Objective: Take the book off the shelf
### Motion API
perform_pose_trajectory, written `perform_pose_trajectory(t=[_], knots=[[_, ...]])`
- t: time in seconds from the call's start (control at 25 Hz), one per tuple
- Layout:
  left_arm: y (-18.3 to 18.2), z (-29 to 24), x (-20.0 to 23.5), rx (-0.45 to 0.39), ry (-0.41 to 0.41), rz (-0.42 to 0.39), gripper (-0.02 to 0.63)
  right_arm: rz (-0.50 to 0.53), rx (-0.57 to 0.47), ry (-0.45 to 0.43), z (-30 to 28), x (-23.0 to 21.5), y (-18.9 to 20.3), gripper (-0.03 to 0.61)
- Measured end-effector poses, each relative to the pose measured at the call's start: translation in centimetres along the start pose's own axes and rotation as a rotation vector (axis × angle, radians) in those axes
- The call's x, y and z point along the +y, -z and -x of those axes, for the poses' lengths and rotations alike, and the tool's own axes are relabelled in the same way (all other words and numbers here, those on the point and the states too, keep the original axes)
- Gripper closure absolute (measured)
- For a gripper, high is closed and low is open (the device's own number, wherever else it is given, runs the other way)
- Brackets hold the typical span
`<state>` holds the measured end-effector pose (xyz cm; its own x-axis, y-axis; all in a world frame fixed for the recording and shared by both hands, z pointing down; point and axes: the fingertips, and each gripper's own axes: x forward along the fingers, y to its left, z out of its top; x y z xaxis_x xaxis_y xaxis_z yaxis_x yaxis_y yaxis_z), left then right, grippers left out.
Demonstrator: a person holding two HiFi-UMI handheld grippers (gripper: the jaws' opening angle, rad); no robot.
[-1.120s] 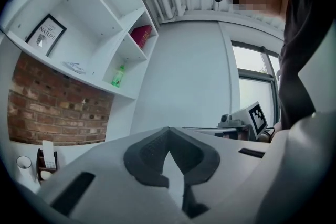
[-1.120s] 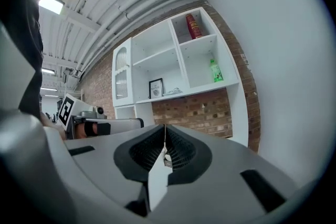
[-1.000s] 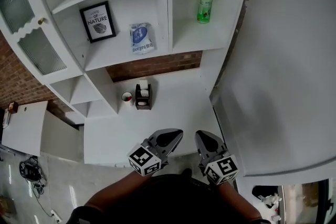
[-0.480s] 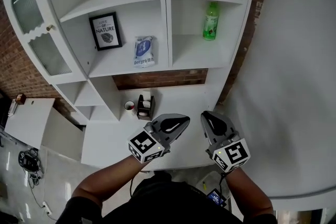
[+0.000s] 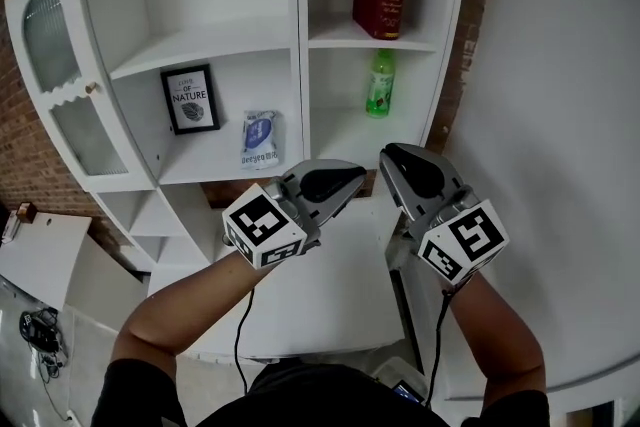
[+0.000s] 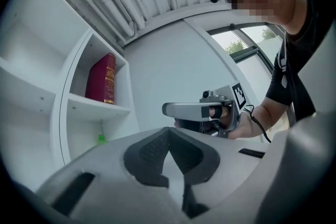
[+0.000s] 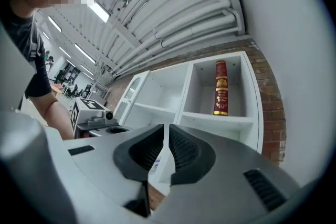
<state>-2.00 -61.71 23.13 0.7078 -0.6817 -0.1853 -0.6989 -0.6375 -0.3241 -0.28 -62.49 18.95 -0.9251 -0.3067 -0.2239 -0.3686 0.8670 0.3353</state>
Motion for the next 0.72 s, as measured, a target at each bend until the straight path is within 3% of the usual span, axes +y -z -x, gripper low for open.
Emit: perform_pose_trajectory(t=[0.2, 0.36, 0.52, 0.72], knots=[[-5.5, -2.3, 4.1, -0.019, 0.004, -0.082, 0.606, 0.061, -0.044, 0.035, -3.1, -4.0, -5.9, 0.551], [-9.4, -4.2, 7.1, -0.053, 0.000, -0.080, 0.606, 0.069, -0.037, 0.086, -5.9, -8.2, -9.0, 0.484], [-12.8, -5.4, 9.9, -0.091, -0.023, -0.058, 0.606, -0.028, -0.017, 0.164, -8.5, -13.1, -10.6, 0.400], [-14.4, -6.7, 13.3, -0.054, -0.027, -0.108, 0.606, -0.089, 0.048, 0.233, -11.7, -17.7, -10.6, 0.328]])
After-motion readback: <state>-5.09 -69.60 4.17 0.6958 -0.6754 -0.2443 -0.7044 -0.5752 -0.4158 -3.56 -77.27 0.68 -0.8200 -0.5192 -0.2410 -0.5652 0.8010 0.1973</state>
